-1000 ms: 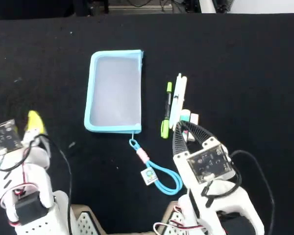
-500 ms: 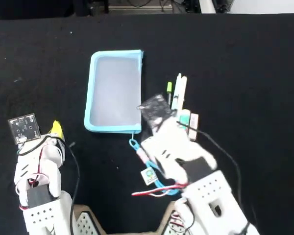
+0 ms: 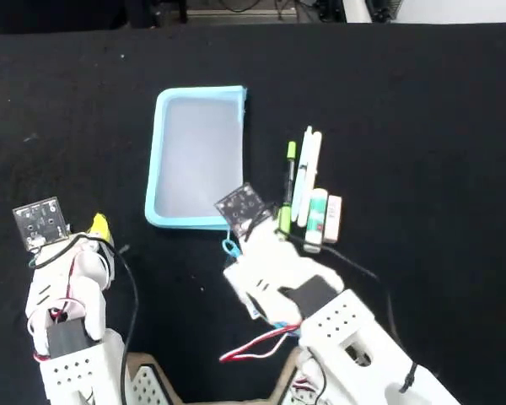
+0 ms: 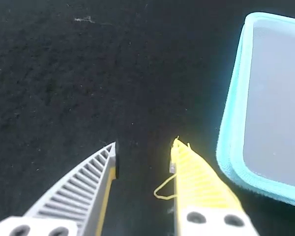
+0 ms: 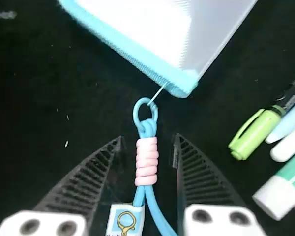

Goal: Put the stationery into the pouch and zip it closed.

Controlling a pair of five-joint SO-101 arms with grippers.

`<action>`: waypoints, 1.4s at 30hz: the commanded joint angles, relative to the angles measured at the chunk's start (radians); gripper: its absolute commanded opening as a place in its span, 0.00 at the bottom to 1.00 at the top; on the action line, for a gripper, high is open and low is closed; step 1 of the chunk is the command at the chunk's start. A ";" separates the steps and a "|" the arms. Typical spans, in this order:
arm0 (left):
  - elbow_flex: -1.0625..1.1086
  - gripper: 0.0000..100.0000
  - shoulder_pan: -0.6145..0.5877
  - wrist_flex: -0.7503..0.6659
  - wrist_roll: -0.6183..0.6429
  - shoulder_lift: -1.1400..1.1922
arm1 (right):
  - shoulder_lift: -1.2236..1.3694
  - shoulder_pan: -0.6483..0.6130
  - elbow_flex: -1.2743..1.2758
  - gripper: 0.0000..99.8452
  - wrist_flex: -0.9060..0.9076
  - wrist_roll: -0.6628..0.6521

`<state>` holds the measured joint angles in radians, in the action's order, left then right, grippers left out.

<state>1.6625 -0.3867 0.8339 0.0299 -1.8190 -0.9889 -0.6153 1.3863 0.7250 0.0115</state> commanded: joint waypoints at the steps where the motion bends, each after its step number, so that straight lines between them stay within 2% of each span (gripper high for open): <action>1: -0.039 0.18 0.024 0.008 0.005 -0.003 | 0.002 -0.014 -0.004 0.16 -0.037 0.006; 13: -0.039 0.18 0.028 0.023 -0.029 -0.002 | 0.002 -0.014 -0.004 0.19 -0.008 -0.023; 18: -0.081 0.18 0.079 0.061 -0.080 0.068 | 0.013 -0.011 -0.004 0.19 -0.006 -0.028; 25: -0.134 0.18 0.081 -0.117 -0.080 0.393 | 0.243 0.009 -0.127 0.19 0.018 -0.031; 29: -0.162 0.18 0.081 -0.187 -0.080 0.532 | 0.380 0.040 -0.185 0.19 0.014 -0.081; 38: -0.173 0.18 0.079 -0.221 -0.086 0.597 | 0.641 0.043 -0.344 0.19 0.052 -0.086; 40: -0.173 0.18 0.079 -0.221 -0.086 0.597 | 0.659 0.046 -0.355 0.13 0.071 -0.089; 42: -0.173 0.18 0.079 -0.221 -0.086 0.597 | 0.662 0.072 -0.363 0.00 0.078 -0.098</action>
<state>1.5505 -0.3161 0.6314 -0.0391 -1.2252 -0.3322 -0.5831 1.0764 0.7787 -0.0683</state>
